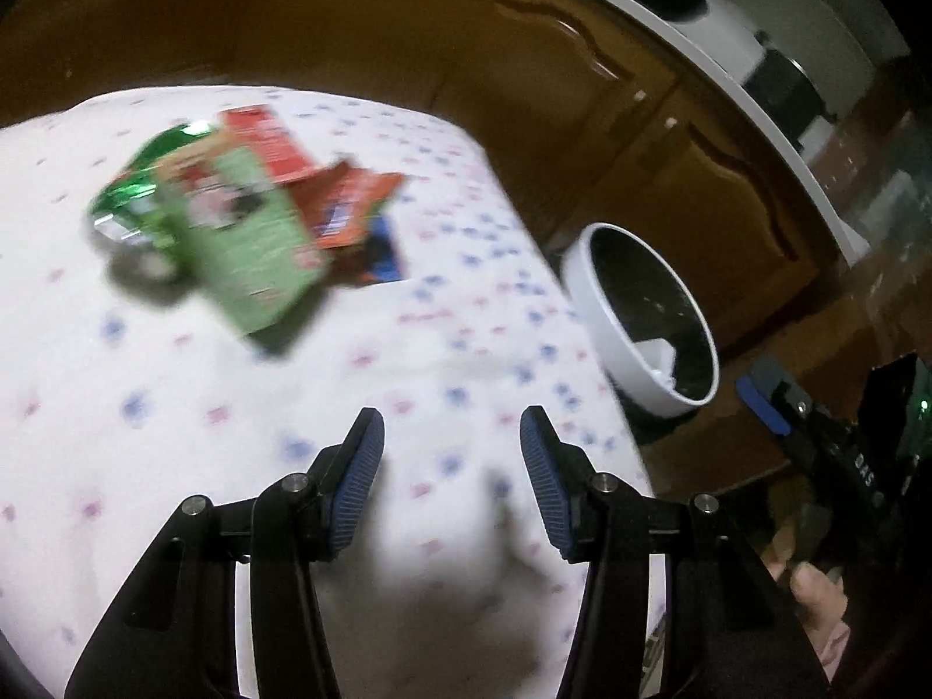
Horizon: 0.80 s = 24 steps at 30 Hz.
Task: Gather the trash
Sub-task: 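Move both open tools back over the remaining trash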
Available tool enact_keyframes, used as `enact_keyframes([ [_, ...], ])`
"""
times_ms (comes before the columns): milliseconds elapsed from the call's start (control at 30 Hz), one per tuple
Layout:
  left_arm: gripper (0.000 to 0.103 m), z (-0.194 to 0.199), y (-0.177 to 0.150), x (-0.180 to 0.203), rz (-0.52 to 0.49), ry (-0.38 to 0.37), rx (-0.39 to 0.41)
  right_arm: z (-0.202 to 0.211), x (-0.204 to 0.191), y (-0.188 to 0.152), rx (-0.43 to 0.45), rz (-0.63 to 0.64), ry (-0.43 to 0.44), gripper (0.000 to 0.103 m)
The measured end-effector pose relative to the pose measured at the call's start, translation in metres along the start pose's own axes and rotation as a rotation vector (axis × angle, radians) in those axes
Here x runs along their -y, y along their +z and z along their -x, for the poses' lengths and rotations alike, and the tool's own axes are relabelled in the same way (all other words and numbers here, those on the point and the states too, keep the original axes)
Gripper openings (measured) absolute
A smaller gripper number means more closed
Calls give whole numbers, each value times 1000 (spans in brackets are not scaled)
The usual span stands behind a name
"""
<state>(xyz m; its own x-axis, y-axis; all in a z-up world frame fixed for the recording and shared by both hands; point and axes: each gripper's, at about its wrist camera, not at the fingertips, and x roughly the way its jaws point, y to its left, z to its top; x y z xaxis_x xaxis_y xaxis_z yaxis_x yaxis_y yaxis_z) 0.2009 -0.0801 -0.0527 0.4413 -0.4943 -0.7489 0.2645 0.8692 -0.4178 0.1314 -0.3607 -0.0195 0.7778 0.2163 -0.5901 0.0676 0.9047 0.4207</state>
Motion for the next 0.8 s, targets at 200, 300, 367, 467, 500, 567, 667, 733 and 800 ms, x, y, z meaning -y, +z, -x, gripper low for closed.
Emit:
enact_keyframes([
  [200, 49, 20, -7, -38, 68, 40, 26, -23, -35, -17, -70, 34, 67, 74],
  [300, 49, 27, -8, -52, 90, 56, 37, -33, -50, -25, -96, 56, 92, 74],
  [367, 49, 31, -8, -61, 104, 64, 45, -40, -58, -29, -111, 68, 104, 74],
  [467, 49, 37, -7, -74, 119, 80, 56, -50, -68, -34, -135, 73, 117, 74],
  [500, 49, 40, -7, -78, 124, 85, 61, -55, -71, -35, -147, 73, 124, 74],
  [567, 49, 44, -4, -87, 136, 95, 70, -62, -76, -36, -157, 75, 133, 74],
  [667, 49, 47, 4, -99, 152, 107, 82, -71, -83, -36, -172, 74, 144, 74],
  [733, 49, 48, 10, -106, 159, 120, 92, -78, -87, -34, -177, 69, 157, 74],
  [800, 49, 49, 19, -117, 172, 129, 103, -82, -90, -30, -179, 70, 160, 74],
])
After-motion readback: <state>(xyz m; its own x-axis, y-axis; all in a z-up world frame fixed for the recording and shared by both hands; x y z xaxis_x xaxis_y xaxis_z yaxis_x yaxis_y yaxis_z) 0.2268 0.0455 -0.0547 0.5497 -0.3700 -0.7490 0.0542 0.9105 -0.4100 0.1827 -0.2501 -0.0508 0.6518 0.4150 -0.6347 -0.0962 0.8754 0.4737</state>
